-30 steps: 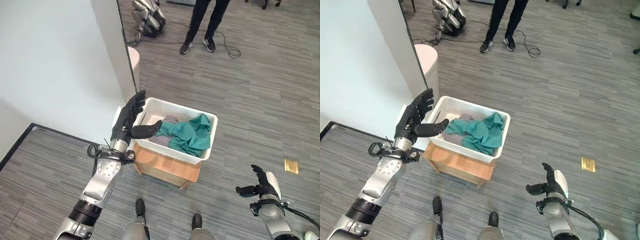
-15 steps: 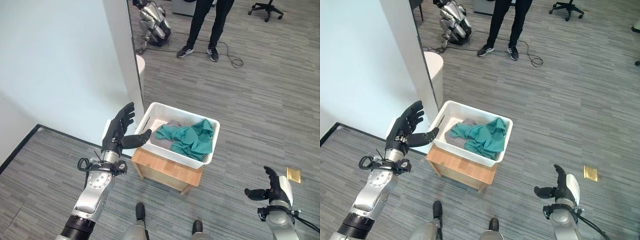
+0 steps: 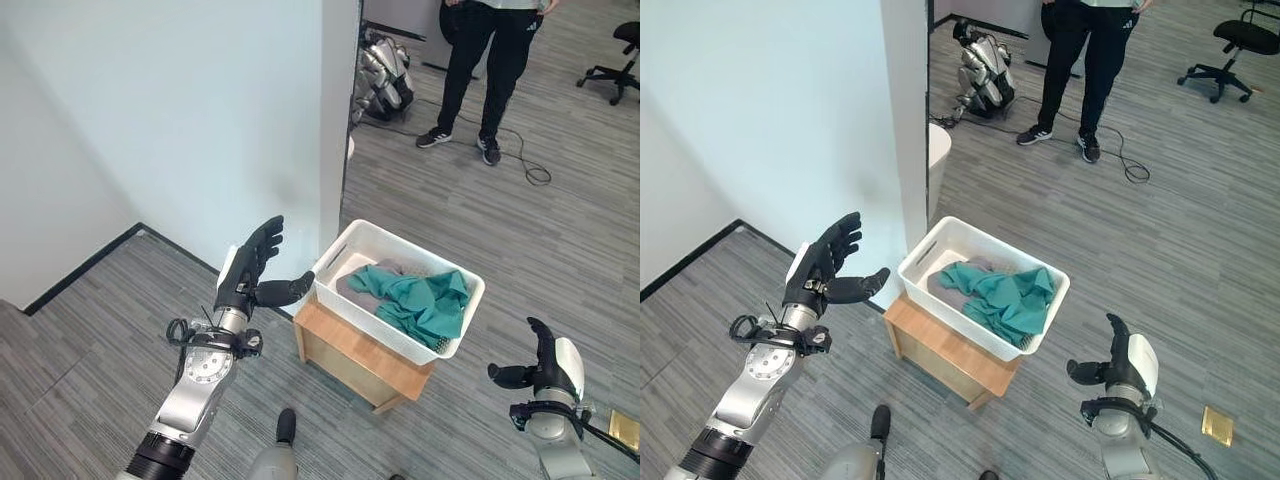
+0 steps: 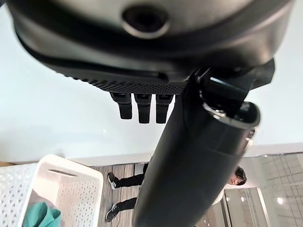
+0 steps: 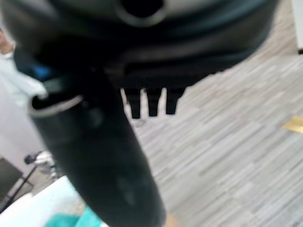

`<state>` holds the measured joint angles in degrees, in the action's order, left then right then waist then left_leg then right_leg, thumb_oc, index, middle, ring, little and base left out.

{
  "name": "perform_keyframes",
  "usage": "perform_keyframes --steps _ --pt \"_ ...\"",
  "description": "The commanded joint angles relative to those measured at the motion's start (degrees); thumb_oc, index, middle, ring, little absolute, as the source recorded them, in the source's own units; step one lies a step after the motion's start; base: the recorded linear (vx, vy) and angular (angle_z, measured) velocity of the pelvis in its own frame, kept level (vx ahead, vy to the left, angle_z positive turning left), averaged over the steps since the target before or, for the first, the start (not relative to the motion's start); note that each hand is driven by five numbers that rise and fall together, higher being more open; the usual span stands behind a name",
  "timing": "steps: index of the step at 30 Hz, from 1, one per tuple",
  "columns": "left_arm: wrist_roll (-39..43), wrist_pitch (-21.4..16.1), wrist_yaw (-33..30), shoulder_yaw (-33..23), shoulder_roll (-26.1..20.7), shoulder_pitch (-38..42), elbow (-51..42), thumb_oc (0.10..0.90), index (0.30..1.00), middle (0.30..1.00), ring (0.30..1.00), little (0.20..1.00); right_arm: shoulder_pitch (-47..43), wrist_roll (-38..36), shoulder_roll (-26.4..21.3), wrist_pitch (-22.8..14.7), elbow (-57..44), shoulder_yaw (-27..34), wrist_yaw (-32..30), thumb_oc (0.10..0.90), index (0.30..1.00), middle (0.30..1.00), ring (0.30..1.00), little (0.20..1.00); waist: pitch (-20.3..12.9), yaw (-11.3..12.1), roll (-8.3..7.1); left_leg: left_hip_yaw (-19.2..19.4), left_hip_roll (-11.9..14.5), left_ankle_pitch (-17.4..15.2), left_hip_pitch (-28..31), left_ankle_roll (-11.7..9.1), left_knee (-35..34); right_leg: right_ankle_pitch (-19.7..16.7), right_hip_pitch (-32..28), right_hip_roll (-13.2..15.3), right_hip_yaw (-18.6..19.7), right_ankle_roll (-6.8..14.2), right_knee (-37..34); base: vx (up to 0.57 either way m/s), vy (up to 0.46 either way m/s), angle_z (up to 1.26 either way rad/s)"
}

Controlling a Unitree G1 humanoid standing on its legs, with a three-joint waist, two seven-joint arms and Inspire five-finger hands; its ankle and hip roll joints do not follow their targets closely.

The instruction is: Pick up bed clothes into laundry basket.

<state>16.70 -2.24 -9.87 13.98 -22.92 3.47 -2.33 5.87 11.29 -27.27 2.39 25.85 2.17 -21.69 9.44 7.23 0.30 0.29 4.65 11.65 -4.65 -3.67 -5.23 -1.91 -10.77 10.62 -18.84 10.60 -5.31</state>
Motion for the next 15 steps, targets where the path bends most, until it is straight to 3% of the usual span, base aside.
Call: perform_keyframes --steps 1,15 --pt "-0.7 -6.7 -1.1 -0.7 0.3 4.9 -1.1 0.800 0.900 0.900 0.900 0.900 -2.5 2.4 -2.5 -3.0 -6.2 2.4 -3.2 0.800 0.900 0.900 0.900 0.900 -2.3 1.5 -0.52 0.3 2.1 -9.5 6.2 -1.4 0.2 4.8 0.6 -1.2 -0.9 -1.3 0.3 -0.01 -0.016 0.10" --pt "1.5 -6.9 -0.5 -1.2 0.5 0.1 -0.7 0.800 0.900 0.900 0.900 0.900 -0.6 3.0 0.5 -4.7 -10.6 -0.7 -2.2 0.800 0.900 0.900 0.900 0.900 -2.7 1.7 0.01 0.1 2.8 -9.1 7.3 -1.4 0.6 5.6 -0.5 -2.3 -0.6 -2.2 0.3 0.00 -0.005 0.02"
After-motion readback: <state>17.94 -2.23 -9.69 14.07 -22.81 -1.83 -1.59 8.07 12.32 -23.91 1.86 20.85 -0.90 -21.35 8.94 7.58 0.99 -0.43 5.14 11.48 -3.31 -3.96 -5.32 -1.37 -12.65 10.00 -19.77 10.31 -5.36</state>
